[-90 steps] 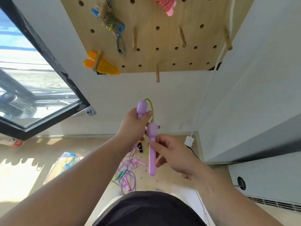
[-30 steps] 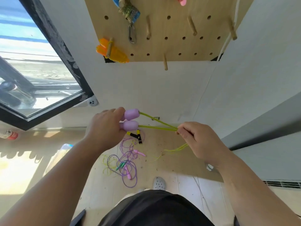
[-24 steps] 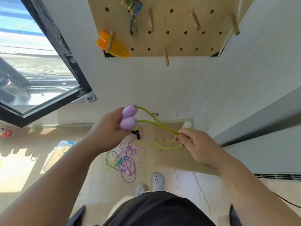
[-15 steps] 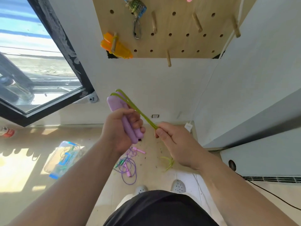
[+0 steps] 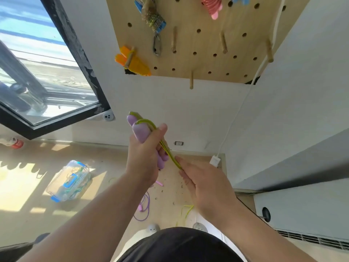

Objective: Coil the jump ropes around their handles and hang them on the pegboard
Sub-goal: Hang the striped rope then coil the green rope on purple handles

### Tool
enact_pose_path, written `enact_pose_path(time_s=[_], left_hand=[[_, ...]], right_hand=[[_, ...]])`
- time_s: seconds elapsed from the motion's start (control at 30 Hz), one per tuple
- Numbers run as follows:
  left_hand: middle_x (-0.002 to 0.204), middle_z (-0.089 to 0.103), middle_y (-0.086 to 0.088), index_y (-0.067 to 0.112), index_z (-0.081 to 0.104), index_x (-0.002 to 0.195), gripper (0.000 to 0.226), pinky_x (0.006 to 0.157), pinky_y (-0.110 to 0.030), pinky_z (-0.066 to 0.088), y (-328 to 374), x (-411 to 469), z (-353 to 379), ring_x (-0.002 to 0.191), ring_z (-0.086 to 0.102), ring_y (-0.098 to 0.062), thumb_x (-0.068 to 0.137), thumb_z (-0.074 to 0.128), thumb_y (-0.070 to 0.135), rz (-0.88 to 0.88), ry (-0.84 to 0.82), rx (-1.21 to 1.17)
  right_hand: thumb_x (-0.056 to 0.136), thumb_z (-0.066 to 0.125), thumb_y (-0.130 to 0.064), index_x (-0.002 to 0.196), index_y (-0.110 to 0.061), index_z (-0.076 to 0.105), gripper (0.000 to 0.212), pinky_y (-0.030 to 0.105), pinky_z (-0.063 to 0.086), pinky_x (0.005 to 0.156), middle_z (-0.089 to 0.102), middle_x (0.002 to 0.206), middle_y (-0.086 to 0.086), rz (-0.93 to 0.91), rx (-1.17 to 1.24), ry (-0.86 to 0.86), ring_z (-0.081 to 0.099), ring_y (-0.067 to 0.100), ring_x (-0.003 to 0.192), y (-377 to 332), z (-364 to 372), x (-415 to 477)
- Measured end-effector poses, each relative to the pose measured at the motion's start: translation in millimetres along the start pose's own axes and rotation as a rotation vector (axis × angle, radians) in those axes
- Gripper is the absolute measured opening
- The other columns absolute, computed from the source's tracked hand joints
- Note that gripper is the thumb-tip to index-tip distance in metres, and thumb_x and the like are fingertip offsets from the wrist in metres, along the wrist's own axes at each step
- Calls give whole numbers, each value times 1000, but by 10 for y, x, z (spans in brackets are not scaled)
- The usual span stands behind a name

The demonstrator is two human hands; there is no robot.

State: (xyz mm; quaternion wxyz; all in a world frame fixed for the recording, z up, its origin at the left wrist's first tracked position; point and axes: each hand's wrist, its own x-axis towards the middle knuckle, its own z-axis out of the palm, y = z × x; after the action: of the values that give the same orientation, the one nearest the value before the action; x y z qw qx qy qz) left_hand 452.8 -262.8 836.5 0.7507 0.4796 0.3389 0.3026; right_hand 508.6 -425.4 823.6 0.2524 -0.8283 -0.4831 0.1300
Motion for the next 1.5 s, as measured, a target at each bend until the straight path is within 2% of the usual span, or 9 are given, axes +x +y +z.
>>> enact_pose_path(time_s=[0.23,0.37,0.53,0.67,0.77,0.87,0.97,1.23,1.5], left_hand=[[63,39,-7,13,45,73,15,60,-35,41,-10,-172,329,58,43,-22,84,56,15,37,32,-334],[73,52,-9,15,56,71,25,72,-37,53,-2,-245,343,70,59,-24,91,60,29,21,-82,-357],[81,64,-11,13,60,93,31,93,-46,55,75,-390,372,88,69,-31,89,63,43,-46,-152,-435],[70,55,-9,14,53,83,22,84,-43,56,152,-464,419,69,63,-25,90,62,33,-157,-88,-525],[69,56,-10,13,51,82,17,80,-41,61,159,-419,389,71,62,-26,98,54,10,-173,-42,-523],[79,69,-15,12,50,85,21,78,-41,62,156,-421,358,78,72,-30,101,43,1,-150,-111,-440],[96,75,-21,9,60,86,26,80,-39,61,153,-475,344,89,75,-32,102,41,1,-140,-174,-357],[115,76,-8,15,56,117,18,51,-30,51,146,-490,287,77,64,-28,106,47,26,-18,-206,-129],[129,69,-14,21,59,129,43,111,-53,40,71,-426,195,131,58,-24,97,49,48,-145,-265,-227]], right_hand=[[102,27,-55,149,-45,41,50,32,48,73,56,88,-15,-15,198,80,51,10,83,202,-87,-79],[104,36,-51,145,-47,47,42,19,45,80,61,97,-29,9,306,69,57,1,95,264,-211,-81],[101,37,-48,143,-44,51,45,20,43,71,56,75,-34,63,446,-19,56,2,78,253,-276,-101],[106,36,-43,108,-60,54,25,33,44,67,57,74,-16,66,461,-65,53,9,72,196,-255,-89],[107,38,-39,83,-58,52,33,40,50,74,62,77,-8,78,434,-134,57,11,73,138,-317,-65],[104,47,-40,107,-47,59,15,38,52,84,71,87,-8,147,629,-236,63,5,77,117,-372,-20],[95,50,-59,125,-40,57,36,50,53,87,74,94,3,176,754,-246,68,16,78,108,-409,47],[106,38,-48,102,-21,61,36,35,39,61,59,73,-4,198,771,-187,46,14,59,-71,-346,112],[106,41,-40,111,-28,65,26,24,34,54,48,71,3,265,949,-161,39,13,60,-134,-328,126]])
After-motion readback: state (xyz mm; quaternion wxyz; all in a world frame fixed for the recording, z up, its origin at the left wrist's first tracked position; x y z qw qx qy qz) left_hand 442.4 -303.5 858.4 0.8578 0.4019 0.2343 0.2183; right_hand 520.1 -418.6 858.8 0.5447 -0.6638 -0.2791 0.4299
